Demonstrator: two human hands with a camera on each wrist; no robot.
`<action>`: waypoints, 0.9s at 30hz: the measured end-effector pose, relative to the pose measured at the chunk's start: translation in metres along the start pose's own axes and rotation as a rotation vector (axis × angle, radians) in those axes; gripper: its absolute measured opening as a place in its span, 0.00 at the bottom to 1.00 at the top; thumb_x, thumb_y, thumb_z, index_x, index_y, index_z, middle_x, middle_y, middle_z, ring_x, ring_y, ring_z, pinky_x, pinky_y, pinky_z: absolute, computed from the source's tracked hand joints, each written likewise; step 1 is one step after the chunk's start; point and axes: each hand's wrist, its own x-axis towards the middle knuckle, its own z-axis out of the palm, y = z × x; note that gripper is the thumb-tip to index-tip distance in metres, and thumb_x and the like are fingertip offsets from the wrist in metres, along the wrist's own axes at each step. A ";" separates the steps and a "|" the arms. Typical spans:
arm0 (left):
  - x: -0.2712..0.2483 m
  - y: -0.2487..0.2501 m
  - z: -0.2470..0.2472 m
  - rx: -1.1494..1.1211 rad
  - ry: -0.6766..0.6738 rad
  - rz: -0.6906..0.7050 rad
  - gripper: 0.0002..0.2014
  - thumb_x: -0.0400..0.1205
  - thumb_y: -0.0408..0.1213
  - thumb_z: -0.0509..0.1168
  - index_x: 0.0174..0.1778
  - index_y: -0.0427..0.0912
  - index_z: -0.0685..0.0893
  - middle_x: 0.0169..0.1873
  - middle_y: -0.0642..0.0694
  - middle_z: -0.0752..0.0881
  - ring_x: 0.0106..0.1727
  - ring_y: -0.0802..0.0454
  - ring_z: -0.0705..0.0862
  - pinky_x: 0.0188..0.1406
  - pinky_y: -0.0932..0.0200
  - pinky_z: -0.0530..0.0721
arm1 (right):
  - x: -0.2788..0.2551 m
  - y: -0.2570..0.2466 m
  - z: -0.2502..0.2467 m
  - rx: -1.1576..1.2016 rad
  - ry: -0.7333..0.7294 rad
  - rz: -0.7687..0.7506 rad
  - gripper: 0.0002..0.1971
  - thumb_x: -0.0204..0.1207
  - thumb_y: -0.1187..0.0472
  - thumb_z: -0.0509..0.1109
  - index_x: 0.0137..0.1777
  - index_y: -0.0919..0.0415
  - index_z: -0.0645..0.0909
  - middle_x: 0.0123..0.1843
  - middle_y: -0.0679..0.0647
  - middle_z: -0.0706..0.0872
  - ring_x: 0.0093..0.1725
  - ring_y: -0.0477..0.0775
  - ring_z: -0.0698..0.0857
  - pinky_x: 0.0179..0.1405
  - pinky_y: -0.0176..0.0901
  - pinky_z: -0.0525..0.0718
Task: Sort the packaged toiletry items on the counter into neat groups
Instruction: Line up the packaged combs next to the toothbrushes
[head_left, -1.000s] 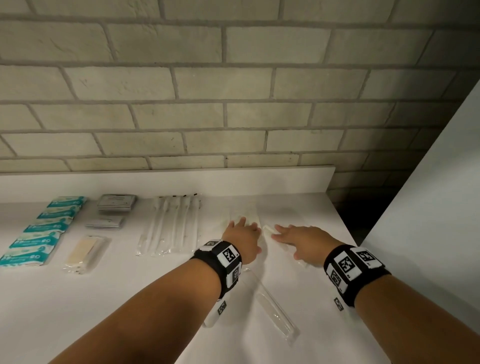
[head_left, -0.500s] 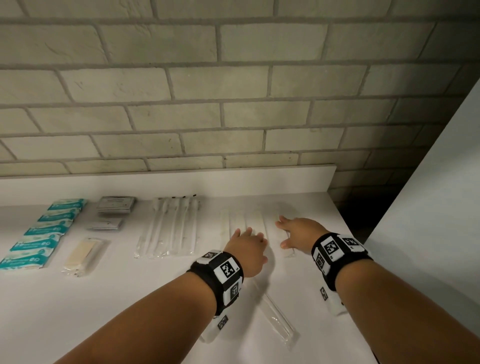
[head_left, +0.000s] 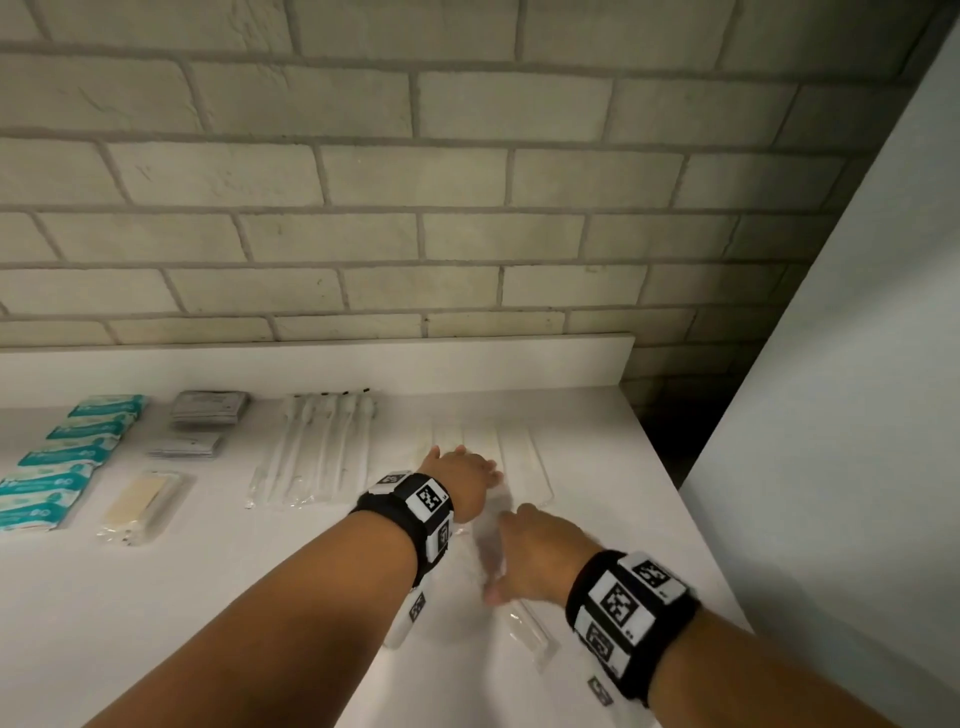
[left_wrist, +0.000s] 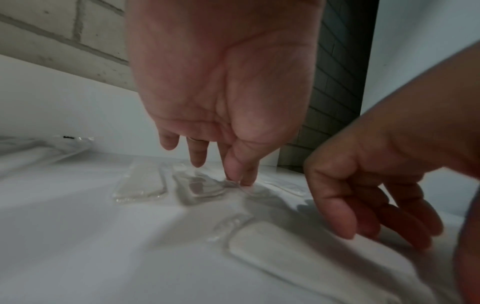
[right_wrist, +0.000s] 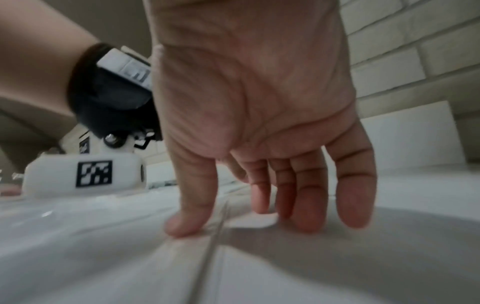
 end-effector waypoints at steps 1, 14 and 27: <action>0.000 0.001 0.000 -0.001 -0.008 -0.009 0.34 0.82 0.26 0.52 0.85 0.51 0.54 0.84 0.49 0.55 0.85 0.43 0.51 0.82 0.36 0.48 | 0.002 0.001 0.005 -0.012 0.023 0.019 0.30 0.72 0.48 0.75 0.70 0.60 0.71 0.63 0.57 0.79 0.58 0.58 0.83 0.57 0.49 0.83; 0.007 0.002 0.010 0.031 0.082 -0.014 0.34 0.81 0.27 0.53 0.84 0.51 0.57 0.84 0.51 0.57 0.85 0.43 0.45 0.83 0.40 0.46 | -0.005 0.087 -0.053 0.119 0.383 -0.077 0.10 0.72 0.67 0.65 0.36 0.51 0.74 0.43 0.51 0.79 0.44 0.58 0.82 0.43 0.46 0.79; 0.039 0.053 0.012 -0.141 0.279 -0.066 0.29 0.86 0.52 0.52 0.83 0.46 0.60 0.83 0.46 0.60 0.85 0.43 0.51 0.83 0.41 0.47 | 0.039 0.134 -0.032 0.138 0.189 -0.002 0.27 0.79 0.50 0.68 0.78 0.49 0.71 0.81 0.45 0.69 0.76 0.51 0.74 0.74 0.44 0.72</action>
